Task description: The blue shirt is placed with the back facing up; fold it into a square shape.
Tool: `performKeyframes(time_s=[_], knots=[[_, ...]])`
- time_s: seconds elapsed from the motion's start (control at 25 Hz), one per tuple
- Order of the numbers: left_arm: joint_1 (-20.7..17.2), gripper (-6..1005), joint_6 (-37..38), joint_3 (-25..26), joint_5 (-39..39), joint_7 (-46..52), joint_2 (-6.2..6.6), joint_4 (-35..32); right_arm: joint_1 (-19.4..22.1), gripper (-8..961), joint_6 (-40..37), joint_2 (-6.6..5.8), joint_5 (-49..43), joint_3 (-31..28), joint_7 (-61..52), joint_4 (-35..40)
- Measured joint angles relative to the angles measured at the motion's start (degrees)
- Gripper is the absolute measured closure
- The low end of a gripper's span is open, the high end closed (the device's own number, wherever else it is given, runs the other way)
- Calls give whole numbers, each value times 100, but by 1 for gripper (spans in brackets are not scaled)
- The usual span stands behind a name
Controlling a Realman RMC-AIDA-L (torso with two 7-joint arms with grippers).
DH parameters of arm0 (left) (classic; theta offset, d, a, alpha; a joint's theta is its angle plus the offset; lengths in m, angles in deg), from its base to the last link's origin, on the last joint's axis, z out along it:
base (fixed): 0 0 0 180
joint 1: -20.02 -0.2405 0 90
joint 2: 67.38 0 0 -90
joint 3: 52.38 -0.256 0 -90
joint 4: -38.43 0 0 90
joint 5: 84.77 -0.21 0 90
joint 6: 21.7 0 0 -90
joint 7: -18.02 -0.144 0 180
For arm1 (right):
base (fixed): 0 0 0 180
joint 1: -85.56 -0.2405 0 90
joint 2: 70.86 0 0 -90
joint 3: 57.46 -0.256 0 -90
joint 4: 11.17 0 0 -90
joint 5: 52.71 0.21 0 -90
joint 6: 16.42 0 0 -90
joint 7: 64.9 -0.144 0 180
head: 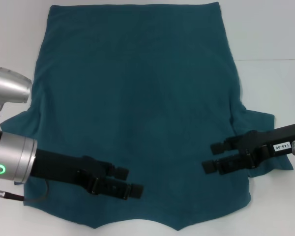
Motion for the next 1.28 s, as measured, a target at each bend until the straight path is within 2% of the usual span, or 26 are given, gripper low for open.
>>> performKeyframes(time_s=[0.64,0.8,0.88,0.92,0.96,1.2,1.28], knots=[[-20,140,37,180,0,9,0,0,32,74,-1,-1,-1,-69,-38,1],[-24,140,-28,609,-2,144,13,0,11,74,48,26,-2,-266,-257,1],[-36,140,-111,1082,-8,370,68,1,-42,74,105,29,-2,-372,-536,0],[-50,140,-203,1443,-25,665,139,46,-78,74,127,29,-1,-421,-694,-6],[-50,140,-203,1443,-25,665,139,46,-129,74,185,26,-2,-475,-898,-32],[-147,140,-567,2162,-18,1565,596,837,-486,74,563,-109,83,-758,-1717,-445],[-206,140,-764,2335,-15,1667,671,1052,-572,74,775,-154,106,-791,-1872,-517]])
